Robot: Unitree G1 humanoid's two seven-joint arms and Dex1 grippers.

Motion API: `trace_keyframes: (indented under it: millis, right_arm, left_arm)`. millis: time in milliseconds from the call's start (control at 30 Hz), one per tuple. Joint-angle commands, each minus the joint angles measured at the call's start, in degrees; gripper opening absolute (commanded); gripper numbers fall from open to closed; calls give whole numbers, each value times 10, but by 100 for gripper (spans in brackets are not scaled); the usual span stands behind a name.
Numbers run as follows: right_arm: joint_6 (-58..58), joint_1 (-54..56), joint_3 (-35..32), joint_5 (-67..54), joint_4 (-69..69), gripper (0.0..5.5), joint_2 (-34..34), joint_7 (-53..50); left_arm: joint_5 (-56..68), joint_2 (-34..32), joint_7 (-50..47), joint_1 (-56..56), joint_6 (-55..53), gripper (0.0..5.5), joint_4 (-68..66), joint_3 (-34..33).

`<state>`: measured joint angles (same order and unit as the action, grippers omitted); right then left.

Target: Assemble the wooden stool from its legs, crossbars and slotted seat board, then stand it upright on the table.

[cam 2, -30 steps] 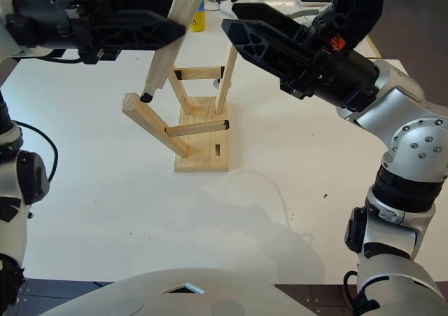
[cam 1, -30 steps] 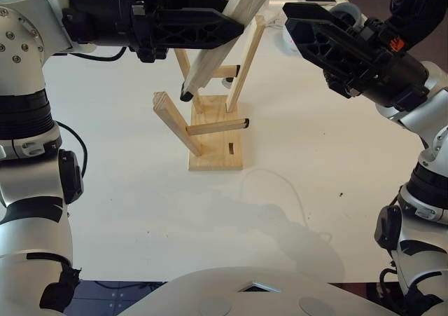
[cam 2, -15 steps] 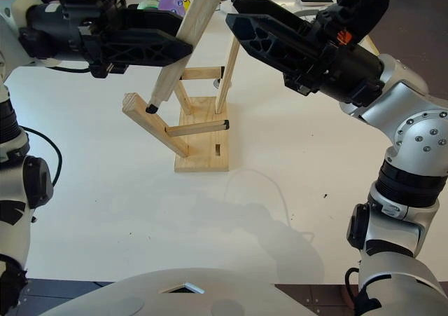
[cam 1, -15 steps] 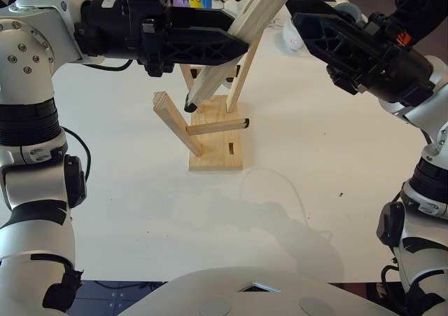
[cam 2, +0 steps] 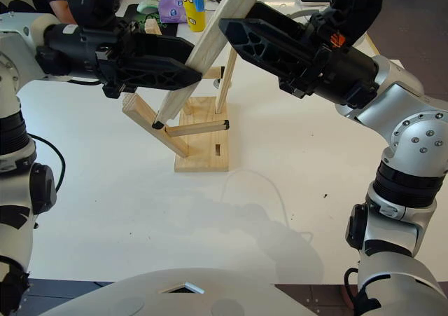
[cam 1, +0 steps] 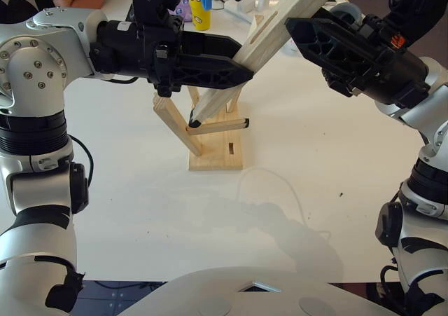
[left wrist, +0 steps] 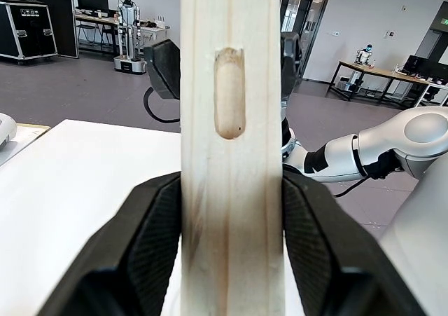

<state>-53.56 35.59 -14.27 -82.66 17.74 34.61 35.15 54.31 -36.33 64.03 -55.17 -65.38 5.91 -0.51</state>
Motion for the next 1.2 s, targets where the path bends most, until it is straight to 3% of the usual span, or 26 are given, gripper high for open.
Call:
trace_keyframes:
  millis: [33, 167, 500, 867, 1133, 1200]
  right_arm:
    - [-9, 1, 0, -10, -1, 274, 7, 2]
    - [-11, 3, -3, -14, -7, 209, 13, 8]
    - [-15, 1, -12, 2, -25, 207, 26, 28]
    - [-17, 4, -32, -20, -27, 395, 34, 34]
    - [-17, 9, -20, -19, -19, 404, 23, 26]
    - [-17, 7, -17, -21, -14, 376, 21, 22]
  left_arm:
    - [-3, -8, 2, 5, -1, 207, 6, 6]
    - [-2, -15, 10, 8, -4, 207, 10, 11]
    - [-8, -29, 26, 9, 1, 207, 4, 17]
    - [-9, -38, 36, 16, 3, 207, 6, 22]
    - [-9, -41, 42, 19, 4, 207, 10, 26]
    - [-9, -42, 43, 19, 3, 207, 11, 27]
